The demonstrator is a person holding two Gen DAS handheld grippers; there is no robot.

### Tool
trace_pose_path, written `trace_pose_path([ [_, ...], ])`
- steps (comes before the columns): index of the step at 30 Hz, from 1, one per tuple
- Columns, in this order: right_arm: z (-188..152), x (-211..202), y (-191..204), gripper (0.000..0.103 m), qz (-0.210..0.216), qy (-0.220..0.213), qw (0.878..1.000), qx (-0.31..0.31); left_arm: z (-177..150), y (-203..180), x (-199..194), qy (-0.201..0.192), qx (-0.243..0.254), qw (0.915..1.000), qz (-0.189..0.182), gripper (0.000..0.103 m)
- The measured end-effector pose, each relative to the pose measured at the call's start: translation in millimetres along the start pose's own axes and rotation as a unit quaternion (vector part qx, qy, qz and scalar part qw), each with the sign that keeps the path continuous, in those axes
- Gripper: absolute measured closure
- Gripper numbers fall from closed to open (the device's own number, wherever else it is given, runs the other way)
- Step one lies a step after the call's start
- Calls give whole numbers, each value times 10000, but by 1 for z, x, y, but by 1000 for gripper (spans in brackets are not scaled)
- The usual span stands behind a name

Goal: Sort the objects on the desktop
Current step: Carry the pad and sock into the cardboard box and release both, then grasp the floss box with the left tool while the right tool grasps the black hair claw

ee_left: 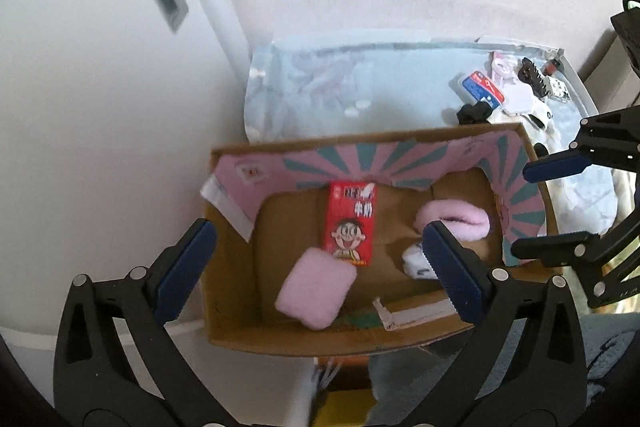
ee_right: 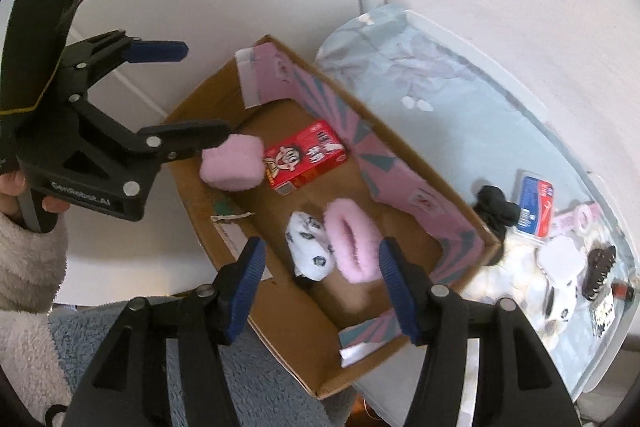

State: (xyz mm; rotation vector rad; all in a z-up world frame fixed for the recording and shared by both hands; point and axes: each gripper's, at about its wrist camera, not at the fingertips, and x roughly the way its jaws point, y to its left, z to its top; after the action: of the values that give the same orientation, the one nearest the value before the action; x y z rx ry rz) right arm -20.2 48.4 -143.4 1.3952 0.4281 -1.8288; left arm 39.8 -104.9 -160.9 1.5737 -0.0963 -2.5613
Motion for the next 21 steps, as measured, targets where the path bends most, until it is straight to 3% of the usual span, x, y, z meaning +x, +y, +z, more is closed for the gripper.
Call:
trace_pose_path([
  [12, -17, -46, -39, 48, -365, -440, 9974, 443, 38, -40, -18, -233, 394, 9989, -81, 0],
  [21, -50, -91, -101, 48, -507, -828, 9872, 1266, 74, -96, -19, -315, 773, 9960, -330, 0],
])
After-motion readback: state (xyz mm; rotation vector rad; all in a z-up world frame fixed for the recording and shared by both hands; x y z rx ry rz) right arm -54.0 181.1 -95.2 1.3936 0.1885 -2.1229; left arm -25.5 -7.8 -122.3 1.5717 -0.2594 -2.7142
